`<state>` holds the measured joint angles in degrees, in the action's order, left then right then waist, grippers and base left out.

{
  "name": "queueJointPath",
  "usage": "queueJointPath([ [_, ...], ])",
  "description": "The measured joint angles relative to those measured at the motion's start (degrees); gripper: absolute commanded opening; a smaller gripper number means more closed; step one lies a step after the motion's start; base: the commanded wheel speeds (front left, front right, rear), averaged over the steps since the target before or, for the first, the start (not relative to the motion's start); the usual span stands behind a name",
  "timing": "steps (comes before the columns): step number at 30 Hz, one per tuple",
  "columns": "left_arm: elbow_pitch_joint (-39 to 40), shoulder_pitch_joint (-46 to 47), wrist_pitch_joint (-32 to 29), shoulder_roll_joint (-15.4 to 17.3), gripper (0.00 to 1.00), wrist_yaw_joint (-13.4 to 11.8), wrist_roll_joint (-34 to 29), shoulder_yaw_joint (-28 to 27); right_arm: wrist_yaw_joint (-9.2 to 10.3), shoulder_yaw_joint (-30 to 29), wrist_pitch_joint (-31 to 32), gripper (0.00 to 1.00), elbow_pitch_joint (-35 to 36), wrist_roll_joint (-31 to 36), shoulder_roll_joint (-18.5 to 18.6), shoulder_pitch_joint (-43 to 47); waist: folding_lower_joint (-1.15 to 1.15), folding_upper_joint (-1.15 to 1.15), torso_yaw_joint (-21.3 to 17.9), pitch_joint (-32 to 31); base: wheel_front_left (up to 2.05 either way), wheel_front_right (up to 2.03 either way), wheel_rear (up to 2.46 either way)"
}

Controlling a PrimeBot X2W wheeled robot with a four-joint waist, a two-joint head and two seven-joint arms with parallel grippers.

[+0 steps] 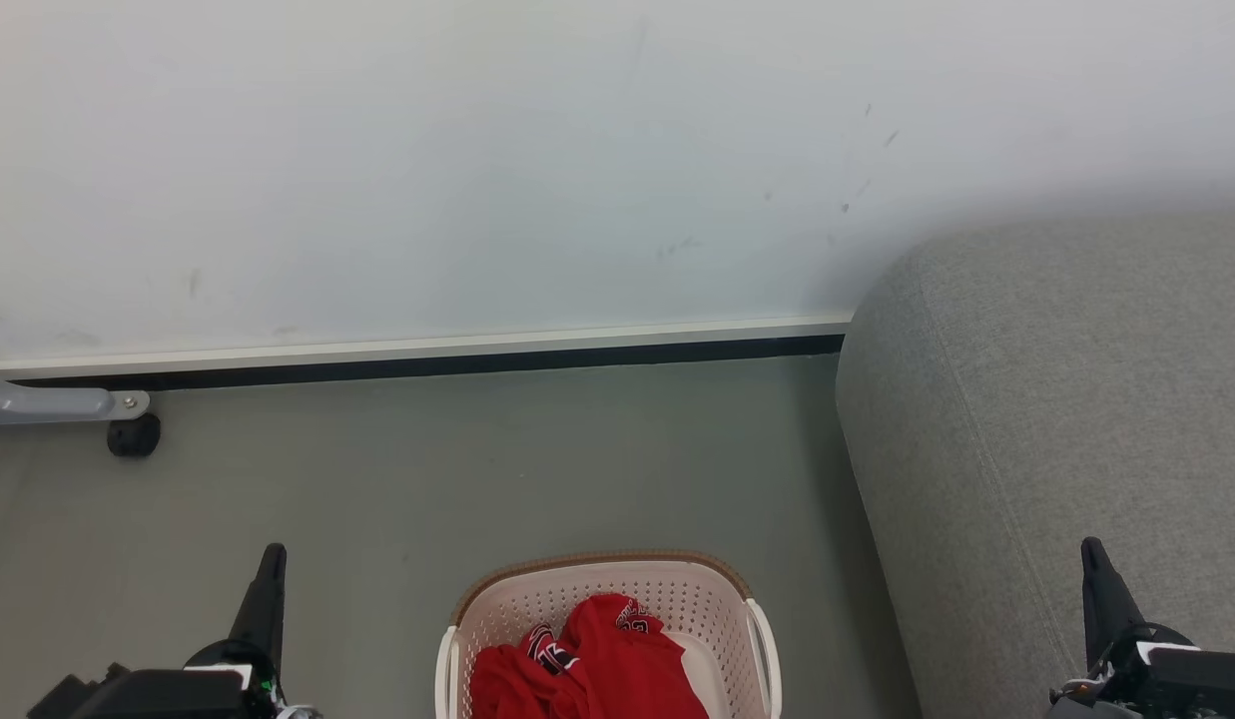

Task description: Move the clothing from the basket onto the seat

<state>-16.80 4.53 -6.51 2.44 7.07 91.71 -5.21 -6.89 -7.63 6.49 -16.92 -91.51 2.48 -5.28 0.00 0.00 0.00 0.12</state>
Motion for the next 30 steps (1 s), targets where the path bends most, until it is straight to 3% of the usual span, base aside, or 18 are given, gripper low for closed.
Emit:
queueJointPath([
  [5, 0.00, 0.00, 0.00, 0.00, 0.00, 0.00, 0.00, 0.00, 0.00, 0.00, 0.00, 0.00, 0.00, 0.00, 0.00, 0.00, 0.00, 0.00, 0.00, 0.00, 0.00, 0.00, 0.00],
  [6, 0.00, 0.00, 0.00, 0.00, 1.00, 0.00, 0.00, 0.00, 0.00, 0.00, 0.00, 1.00, 0.00, 0.00, 0.00, 0.00, 0.00, 0.00, 0.00, 0.00, 0.00, 0.00, 0.00],
  [7, -0.26, -0.14, 0.01, -0.03, 0.00, -0.01, 0.00, 0.05, 0.01, 0.04, 0.00, 0.00, -0.34, 0.02, -0.07, 0.10, 0.00, 0.00, 0.00, 0.00, 0.00, 0.00, 0.00],
  [8, -0.80, -0.52, 0.01, -0.13, 1.00, -0.03, 0.00, 0.10, 0.09, 0.07, 0.00, 1.00, -0.88, 0.02, -0.21, 0.39, 0.00, 0.00, 0.00, 0.00, 0.00, 0.00, 0.00],
  [9, -1.38, -1.08, 0.01, -0.30, 0.00, -0.03, 0.00, 0.13, 0.10, 0.11, 0.00, 0.00, -1.51, 0.02, -0.43, 0.90, 0.00, 0.00, 0.00, 0.00, 0.00, 0.00, 0.00],
  [10, -2.46, -2.23, 0.02, -0.59, 1.00, -0.07, 0.00, 0.21, 0.31, 0.22, 0.00, 1.00, -2.67, 0.02, -0.89, 2.02, 0.00, 0.00, 0.00, 0.00, 0.00, 0.00, 0.00],
  [30, -2.69, -2.66, 3.68, -0.58, 1.00, -0.07, -2.67, 2.63, 0.33, 3.16, -3.30, 1.00, -2.29, 4.46, -0.44, 2.49, 0.00, 0.00, -0.06, -0.09, 0.00, 0.00, 0.00],
])
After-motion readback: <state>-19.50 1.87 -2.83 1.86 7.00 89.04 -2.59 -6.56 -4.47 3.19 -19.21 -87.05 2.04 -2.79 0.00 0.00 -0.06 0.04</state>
